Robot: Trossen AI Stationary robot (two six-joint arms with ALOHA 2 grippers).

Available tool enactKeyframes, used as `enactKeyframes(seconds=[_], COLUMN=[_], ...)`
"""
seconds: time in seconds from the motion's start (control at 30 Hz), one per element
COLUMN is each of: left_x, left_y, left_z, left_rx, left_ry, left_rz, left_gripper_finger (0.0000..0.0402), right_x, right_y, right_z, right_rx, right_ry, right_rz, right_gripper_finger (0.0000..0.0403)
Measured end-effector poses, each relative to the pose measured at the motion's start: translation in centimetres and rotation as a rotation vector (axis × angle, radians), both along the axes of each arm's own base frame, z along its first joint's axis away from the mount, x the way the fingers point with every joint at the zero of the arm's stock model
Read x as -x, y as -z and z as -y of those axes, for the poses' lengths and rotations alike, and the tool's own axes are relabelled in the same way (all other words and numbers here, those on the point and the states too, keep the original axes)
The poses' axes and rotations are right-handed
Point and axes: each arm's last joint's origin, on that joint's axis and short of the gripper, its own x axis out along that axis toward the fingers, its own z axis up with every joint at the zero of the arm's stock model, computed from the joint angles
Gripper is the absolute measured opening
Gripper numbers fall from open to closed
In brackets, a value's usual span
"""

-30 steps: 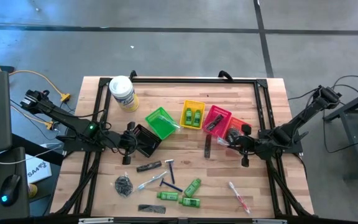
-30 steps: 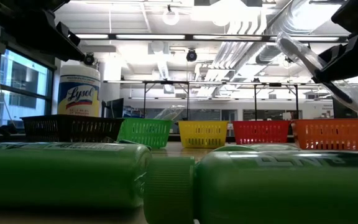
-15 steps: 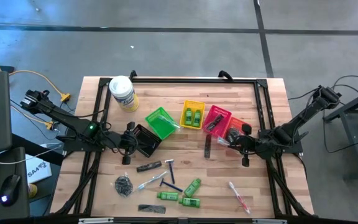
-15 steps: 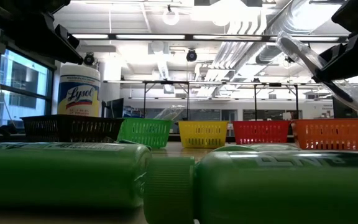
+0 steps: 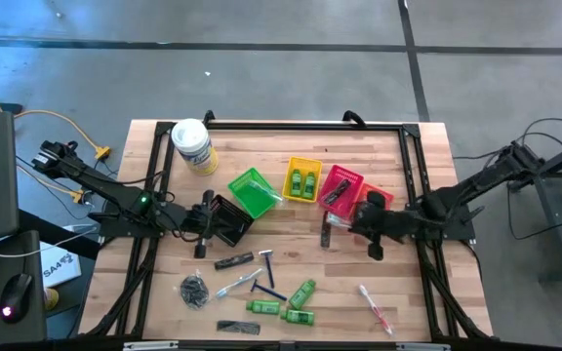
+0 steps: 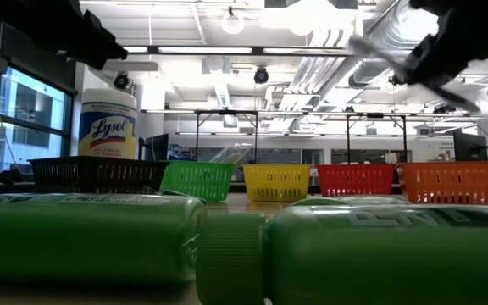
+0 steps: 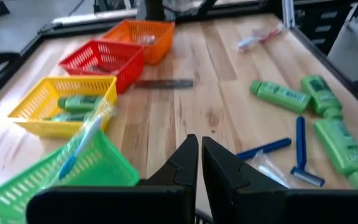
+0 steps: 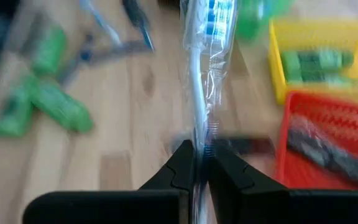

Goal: Pick & Place Travel size toiletries
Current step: Put the blue toothbrush into the green bin

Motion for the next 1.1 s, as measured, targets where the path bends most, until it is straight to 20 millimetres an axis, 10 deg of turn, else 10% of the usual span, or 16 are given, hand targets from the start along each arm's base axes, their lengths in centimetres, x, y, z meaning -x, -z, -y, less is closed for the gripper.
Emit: enactKeyframes(seconds=[0.43, 1.1], left_x=[-2.1, -10.5], left_y=[-2.9, -5.7], left_z=[1.0, 1.8], left_rx=[-0.091, -0.352], left_ry=[0.023, -0.070], left_rz=[-0.005, -0.056], left_gripper_finger=[0.0063, 0.0328], right_x=[-9.9, -17.2], right_y=[-3.6, -6.4], right_z=[0.4, -1.5], right_rx=[0.017, 0.094], right_ry=[0.020, -0.135], right_rz=[-0.363, -0.299], right_gripper_finger=[0.0020, 0.0020])
